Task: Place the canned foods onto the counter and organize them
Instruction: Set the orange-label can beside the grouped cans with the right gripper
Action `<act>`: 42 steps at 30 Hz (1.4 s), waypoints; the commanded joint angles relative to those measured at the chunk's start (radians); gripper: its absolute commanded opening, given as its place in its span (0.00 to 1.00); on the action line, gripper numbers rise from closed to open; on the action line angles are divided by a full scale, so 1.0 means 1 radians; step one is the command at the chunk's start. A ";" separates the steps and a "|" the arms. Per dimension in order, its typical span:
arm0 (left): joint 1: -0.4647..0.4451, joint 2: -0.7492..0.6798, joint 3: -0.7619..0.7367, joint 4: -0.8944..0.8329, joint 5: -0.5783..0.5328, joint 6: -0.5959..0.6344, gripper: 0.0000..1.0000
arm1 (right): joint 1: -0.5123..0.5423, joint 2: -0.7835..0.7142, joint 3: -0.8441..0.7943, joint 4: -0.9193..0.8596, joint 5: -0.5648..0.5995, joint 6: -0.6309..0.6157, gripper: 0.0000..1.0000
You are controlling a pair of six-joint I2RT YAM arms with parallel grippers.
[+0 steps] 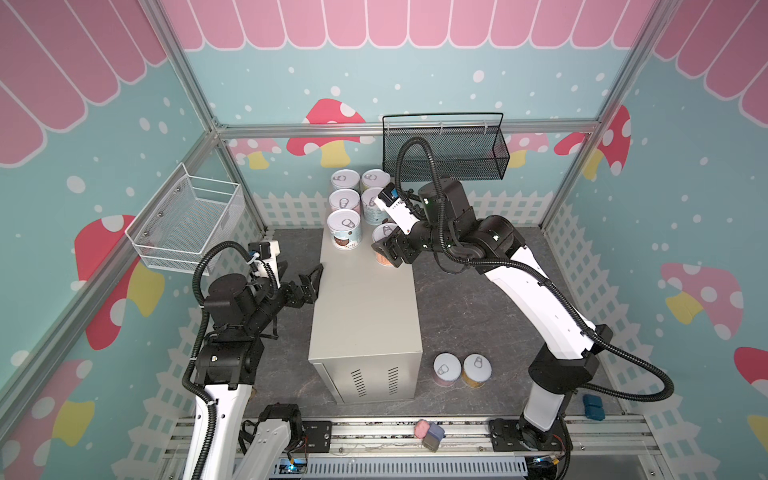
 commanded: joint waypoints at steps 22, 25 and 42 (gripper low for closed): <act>0.000 -0.005 -0.023 0.009 0.021 -0.006 0.99 | 0.005 -0.259 -0.485 0.343 -0.016 0.068 0.86; 0.000 -0.004 -0.022 0.009 0.022 -0.008 0.99 | 0.005 -0.264 -0.510 0.385 -0.012 0.076 0.83; 0.001 -0.001 -0.024 0.007 0.018 -0.005 0.99 | -0.003 -0.249 -0.611 0.566 0.039 0.101 0.68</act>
